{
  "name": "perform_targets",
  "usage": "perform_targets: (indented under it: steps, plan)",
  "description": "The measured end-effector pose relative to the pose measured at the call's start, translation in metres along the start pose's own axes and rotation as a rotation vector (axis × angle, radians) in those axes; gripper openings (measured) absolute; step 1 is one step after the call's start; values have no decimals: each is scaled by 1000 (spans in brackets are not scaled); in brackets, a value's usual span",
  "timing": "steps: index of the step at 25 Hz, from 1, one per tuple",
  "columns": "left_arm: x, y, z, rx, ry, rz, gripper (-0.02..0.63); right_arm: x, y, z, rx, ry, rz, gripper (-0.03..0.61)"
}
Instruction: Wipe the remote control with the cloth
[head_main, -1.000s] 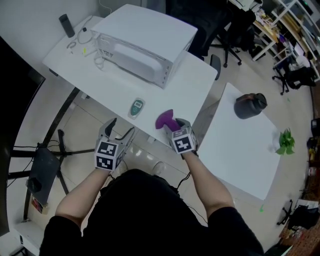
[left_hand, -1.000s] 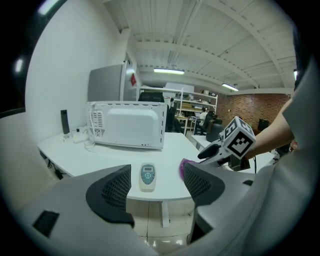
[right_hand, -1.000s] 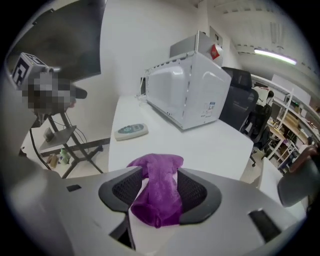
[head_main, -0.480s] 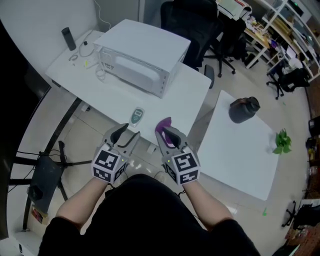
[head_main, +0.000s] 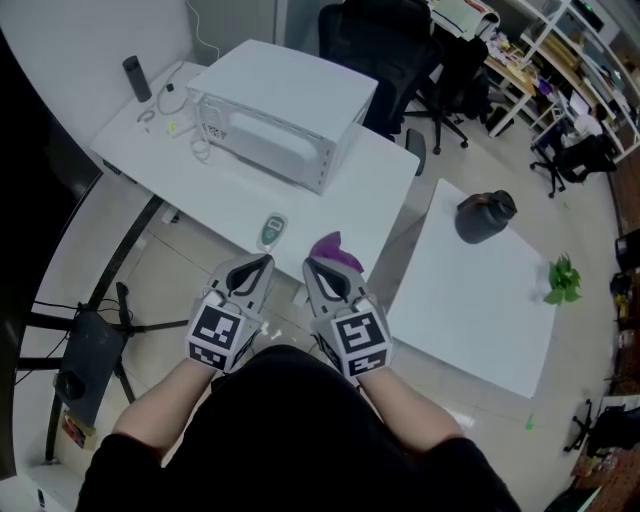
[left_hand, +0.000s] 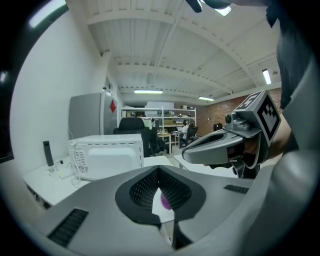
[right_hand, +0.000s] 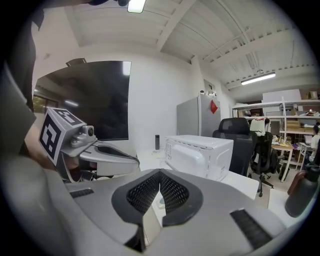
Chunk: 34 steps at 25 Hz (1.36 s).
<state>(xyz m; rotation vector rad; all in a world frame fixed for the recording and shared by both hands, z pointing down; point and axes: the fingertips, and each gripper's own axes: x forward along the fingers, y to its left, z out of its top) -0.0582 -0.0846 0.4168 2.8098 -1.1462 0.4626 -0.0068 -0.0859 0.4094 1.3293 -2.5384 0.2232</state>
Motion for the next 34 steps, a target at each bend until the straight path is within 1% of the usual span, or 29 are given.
perform_targets:
  steps: [16, 34]
  plan:
    - [5, -6, 0, 25, 14, 0, 0, 3, 2, 2, -11, 9, 9, 14]
    - [7, -8, -1, 24, 21, -7, 0, 2, 3, 1, -10, 17, 13, 14]
